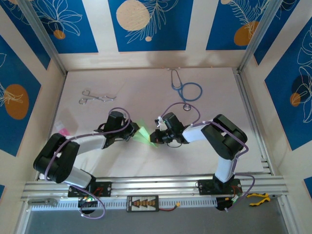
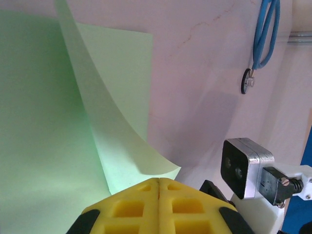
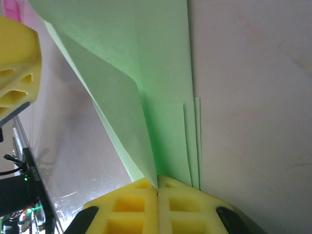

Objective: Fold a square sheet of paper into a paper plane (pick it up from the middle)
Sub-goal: Fourth fold the wing at the center of the table.

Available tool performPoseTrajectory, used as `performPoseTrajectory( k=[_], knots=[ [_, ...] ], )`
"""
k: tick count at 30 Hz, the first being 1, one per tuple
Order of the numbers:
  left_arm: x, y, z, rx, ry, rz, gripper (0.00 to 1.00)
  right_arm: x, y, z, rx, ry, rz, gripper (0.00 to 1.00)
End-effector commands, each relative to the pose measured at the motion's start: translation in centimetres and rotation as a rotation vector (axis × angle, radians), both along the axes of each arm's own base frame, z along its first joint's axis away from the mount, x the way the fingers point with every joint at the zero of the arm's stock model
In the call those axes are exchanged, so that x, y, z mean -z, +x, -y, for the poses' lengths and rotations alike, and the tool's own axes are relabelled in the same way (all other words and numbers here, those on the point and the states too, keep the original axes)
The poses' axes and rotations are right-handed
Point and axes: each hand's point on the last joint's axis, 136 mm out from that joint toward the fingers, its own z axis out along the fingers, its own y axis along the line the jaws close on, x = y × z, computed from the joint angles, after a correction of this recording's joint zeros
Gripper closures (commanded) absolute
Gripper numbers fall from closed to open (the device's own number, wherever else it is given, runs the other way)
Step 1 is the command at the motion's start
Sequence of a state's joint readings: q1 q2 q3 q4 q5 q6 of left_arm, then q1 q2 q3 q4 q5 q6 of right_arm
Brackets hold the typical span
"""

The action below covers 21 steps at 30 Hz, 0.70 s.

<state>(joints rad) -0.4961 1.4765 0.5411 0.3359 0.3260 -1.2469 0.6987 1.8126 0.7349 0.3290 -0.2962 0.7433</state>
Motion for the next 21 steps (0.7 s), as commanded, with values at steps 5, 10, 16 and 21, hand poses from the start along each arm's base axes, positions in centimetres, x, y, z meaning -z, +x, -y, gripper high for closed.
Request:
performPoseTrajectory(
  k=[5,10,16,21],
  knots=[
    [-0.1,0.4,2.7,0.087,-0.071,0.035,0.95,1.6,-1.1,0.8,0.014,-0.026,-0.124,1.0],
    [0.8,0.8,2.8,0.07,-0.066,0.027,0.95,1.6,-1.1,0.9,0.017,-0.037,-0.137,1.0],
    [3.0,0.5,1.4,0.027,0.019,-0.027,0.96,1.6,-1.2,1.0,0.013,-0.056,-0.147,1.0],
    [3.9,0.1,1.0,0.024,0.038,-0.038,0.96,1.7,-1.2,1.5,0.03,-0.128,-0.127,1.0]
  ],
)
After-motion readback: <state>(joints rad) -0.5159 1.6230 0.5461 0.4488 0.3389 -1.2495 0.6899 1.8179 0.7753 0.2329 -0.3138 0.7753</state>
